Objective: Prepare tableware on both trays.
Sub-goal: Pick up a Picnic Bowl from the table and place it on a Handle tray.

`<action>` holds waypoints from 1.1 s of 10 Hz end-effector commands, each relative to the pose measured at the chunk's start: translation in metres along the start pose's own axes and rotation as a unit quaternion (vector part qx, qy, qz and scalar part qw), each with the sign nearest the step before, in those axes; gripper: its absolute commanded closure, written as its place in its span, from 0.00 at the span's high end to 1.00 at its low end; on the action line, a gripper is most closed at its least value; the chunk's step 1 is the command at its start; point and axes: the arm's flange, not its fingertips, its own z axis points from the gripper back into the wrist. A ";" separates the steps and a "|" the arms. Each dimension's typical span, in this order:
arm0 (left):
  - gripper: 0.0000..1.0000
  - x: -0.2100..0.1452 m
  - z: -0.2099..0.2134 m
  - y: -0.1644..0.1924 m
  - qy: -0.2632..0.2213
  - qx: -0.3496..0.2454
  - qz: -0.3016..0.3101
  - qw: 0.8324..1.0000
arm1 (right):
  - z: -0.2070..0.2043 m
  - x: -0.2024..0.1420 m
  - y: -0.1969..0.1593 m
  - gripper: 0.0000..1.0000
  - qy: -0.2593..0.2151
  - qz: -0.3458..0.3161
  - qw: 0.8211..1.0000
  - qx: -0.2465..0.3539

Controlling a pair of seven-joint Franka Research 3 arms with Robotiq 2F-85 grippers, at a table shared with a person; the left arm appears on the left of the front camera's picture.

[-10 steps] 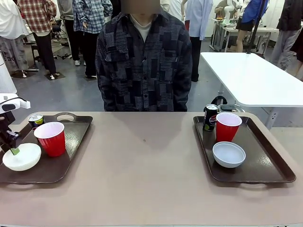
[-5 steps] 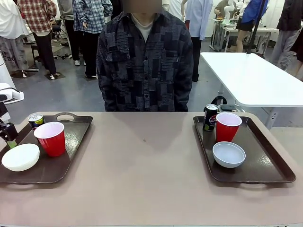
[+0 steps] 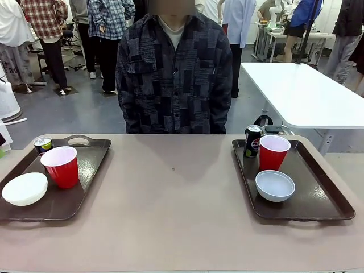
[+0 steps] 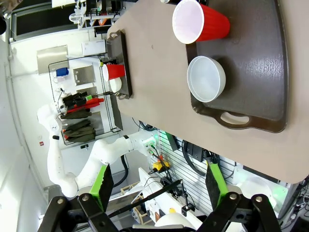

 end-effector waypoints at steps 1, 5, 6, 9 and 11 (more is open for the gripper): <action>1.00 -0.003 0.009 0.004 -0.008 -0.025 0.015 1.000 | 0.000 0.000 0.000 1.00 0.000 0.002 1.000 0.005; 1.00 0.000 0.000 0.000 0.000 0.000 0.000 1.000 | 0.000 0.000 0.000 1.00 0.000 0.002 1.000 0.005; 1.00 0.000 0.000 0.000 0.000 0.000 0.000 1.000 | 0.000 0.000 0.000 1.00 0.000 0.002 1.000 0.005; 1.00 -0.002 0.002 0.001 0.004 -0.006 0.003 1.000 | 0.000 0.000 0.000 1.00 0.000 0.002 1.000 0.005; 1.00 0.021 0.029 0.021 -0.020 -0.145 0.004 0.989 | 0.000 0.000 0.000 1.00 0.000 0.002 1.000 0.005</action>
